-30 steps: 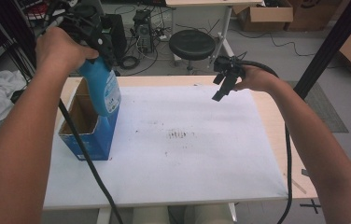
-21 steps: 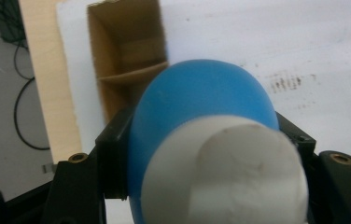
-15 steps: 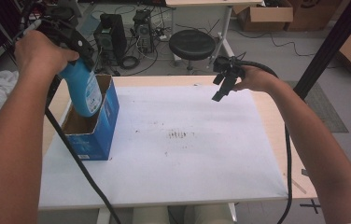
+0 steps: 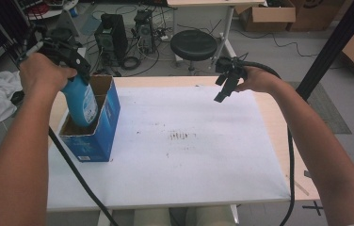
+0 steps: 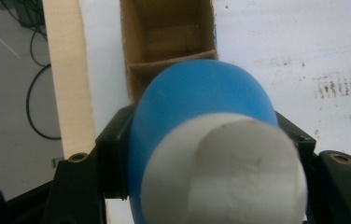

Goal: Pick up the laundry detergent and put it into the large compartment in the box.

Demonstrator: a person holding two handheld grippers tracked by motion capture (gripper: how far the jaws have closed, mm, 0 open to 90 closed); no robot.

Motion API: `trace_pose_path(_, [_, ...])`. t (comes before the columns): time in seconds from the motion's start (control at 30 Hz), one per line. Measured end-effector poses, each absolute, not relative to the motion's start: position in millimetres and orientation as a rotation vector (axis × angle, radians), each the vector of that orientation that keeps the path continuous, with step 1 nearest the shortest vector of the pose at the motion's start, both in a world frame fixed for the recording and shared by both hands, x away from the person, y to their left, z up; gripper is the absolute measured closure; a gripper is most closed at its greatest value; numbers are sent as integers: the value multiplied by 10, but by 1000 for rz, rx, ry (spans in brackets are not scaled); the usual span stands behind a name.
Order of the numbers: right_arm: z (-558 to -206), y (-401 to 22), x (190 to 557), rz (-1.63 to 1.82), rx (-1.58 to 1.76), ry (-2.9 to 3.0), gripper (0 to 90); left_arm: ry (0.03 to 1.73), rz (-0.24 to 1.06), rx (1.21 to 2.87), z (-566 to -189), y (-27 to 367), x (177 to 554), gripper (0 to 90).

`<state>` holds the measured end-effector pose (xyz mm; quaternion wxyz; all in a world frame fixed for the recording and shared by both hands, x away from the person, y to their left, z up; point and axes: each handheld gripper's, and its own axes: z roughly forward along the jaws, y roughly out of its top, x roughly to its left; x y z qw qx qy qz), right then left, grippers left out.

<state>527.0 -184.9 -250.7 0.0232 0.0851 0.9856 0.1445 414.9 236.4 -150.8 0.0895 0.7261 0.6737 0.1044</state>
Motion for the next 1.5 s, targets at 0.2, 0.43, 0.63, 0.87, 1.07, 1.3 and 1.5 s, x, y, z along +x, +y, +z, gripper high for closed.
trace_pose_path(0.2, [-2530,-1854,5283,441,266,3055,165,2018,281,2152,-1755,2436,4176,378])
trace_pose_path(0.43, [-2558,-1870,5298,431,282,3064,165,2031,264,2181,-2000,2482,4197,378])
trace_pose_path(0.63, [-2578,-1855,5299,428,278,3066,165,2029,253,2192,-2176,2500,4206,378])
trace_pose_path(0.87, [-2587,-1861,5300,424,294,3067,164,2026,254,2204,-2468,2511,4200,378])
trace_pose_path(1.07, [-2610,-1863,5299,417,296,3073,165,2039,226,2205,-2627,2531,4198,378])
trace_pose_path(1.3, [-2618,-1870,5300,420,298,3074,164,2037,203,2219,-2774,2538,4190,378])
trace_pose_path(1.5, [-2619,-1868,5298,419,294,3073,164,2047,183,2224,-2865,2555,4191,378])
